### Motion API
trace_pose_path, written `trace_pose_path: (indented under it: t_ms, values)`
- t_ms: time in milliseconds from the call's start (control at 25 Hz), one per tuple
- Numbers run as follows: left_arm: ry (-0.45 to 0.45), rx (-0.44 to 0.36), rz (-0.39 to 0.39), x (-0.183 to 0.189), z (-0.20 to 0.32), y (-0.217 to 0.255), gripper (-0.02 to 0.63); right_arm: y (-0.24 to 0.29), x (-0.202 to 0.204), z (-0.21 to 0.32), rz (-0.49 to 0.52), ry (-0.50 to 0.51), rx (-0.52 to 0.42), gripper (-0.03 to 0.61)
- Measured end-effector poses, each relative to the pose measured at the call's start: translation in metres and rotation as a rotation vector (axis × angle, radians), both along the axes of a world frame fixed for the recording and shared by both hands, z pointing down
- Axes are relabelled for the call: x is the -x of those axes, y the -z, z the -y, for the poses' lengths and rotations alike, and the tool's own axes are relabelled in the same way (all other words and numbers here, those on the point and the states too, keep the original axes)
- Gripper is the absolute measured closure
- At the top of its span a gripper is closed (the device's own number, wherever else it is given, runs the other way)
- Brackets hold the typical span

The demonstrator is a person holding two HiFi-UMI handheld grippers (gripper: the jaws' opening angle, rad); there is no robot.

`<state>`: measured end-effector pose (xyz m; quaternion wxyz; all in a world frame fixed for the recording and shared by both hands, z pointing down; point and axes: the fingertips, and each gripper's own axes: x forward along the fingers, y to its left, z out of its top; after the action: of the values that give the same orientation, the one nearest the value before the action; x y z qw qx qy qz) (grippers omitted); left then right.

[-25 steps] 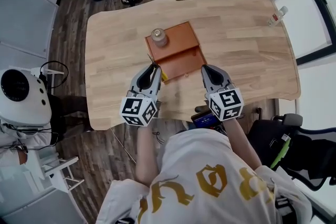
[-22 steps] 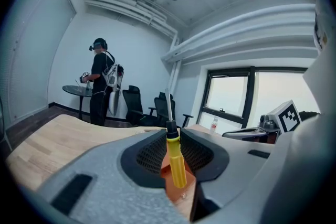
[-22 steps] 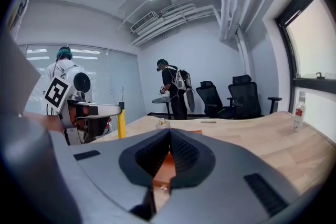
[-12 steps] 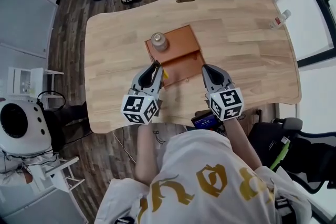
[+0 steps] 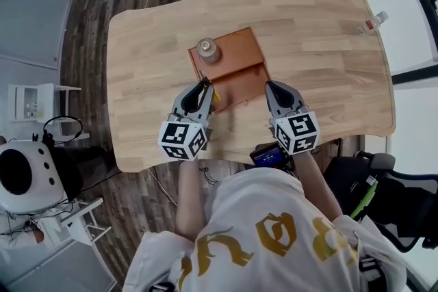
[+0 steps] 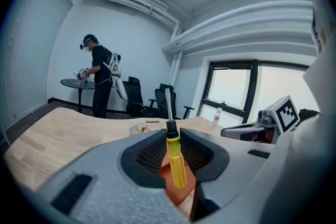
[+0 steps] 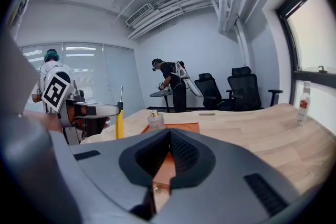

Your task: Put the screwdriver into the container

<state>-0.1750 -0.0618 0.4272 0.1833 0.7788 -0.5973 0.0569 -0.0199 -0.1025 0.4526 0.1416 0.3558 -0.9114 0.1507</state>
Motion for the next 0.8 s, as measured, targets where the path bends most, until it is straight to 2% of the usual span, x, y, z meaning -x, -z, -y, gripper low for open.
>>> trace_pose_path:
  t_ms: [320,480,800]
  values:
    - [-0.009,0.04,0.008,0.0,0.004,-0.02,0.533,-0.015,0.002,0.002,-0.043,0.019,0.019,0.569]
    - [-0.034,0.061,0.03,-0.002,0.008,-0.031,0.534,-0.021,0.002,0.005,-0.056,0.019,0.031,0.569]
    - [-0.07,0.115,0.026,-0.002,0.013,-0.055,0.534,-0.037,0.005,0.014,-0.076,0.019,0.065,0.569]
